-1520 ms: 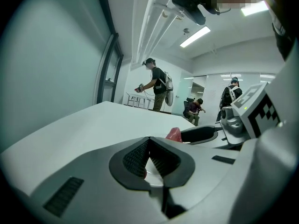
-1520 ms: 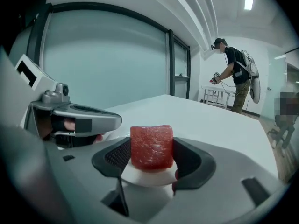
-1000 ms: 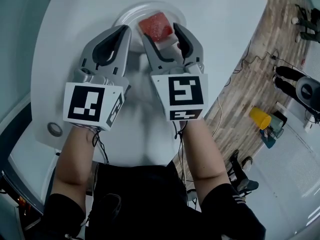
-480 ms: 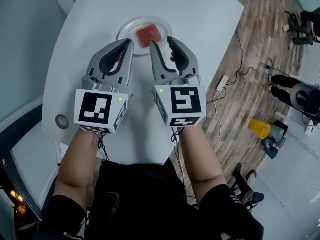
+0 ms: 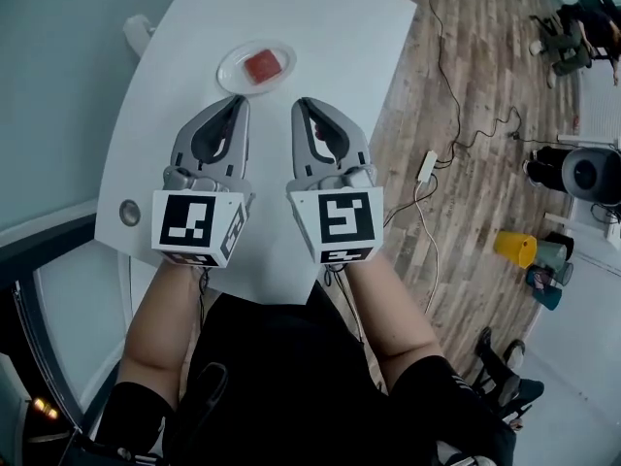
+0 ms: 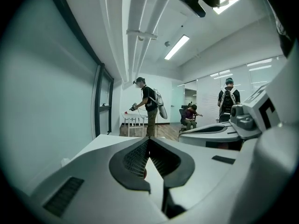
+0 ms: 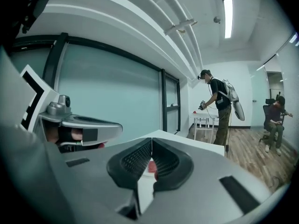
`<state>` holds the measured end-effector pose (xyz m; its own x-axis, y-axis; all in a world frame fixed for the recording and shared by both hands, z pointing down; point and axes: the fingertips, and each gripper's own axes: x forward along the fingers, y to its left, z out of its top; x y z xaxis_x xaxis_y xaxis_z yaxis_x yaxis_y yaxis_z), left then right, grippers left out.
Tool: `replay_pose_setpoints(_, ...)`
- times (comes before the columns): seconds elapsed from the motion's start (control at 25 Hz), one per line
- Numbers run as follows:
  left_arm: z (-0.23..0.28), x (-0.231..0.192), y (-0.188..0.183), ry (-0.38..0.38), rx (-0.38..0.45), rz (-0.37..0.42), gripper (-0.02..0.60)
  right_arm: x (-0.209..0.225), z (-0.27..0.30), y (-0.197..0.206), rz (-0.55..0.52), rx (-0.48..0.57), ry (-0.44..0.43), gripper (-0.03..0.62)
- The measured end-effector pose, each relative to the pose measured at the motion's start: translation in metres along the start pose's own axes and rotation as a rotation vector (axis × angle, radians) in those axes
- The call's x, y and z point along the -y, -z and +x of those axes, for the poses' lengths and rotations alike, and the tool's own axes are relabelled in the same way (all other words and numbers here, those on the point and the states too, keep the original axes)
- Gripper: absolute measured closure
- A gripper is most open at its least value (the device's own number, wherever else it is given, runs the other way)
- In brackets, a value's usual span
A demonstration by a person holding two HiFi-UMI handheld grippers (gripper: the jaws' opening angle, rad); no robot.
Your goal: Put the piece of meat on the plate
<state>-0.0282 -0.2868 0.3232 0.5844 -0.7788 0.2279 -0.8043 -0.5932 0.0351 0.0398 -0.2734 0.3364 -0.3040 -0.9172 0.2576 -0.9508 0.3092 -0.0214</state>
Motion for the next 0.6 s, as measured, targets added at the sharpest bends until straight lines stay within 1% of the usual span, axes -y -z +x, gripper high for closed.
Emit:
replay_pose_setpoints(0.04, -0.006, 0.008, -0.002, -0.001, 0.004, 0.003, 0.578, -0.001, -0.012, -0.002, -0.001, 0.007, -0.002, 0.589)
replay_pose_setpoints(0.2, -0.030, 0.036, -0.016, -0.017, 0.029, -0.003, 0.578, -0.010, -0.056, -0.020, -0.013, 0.052, -0.034, 0.591)
replay_pose_setpoints(0.36, -0.056, 0.055, -0.031, -0.043, 0.047, 0.004, 0.578, -0.022, -0.089, -0.037, 0.001, 0.096, -0.072, 0.591)
replay_pose_setpoints(0.48, -0.075, 0.072, -0.044, -0.055, 0.075, 0.021, 0.578, -0.026, -0.113, -0.051, -0.014, 0.138, -0.086, 0.591)
replay_pose_setpoints(0.6, -0.093, 0.093, -0.050, -0.060, 0.099, 0.023, 0.578, -0.027, -0.136, -0.059, -0.004, 0.175, -0.097, 0.591)
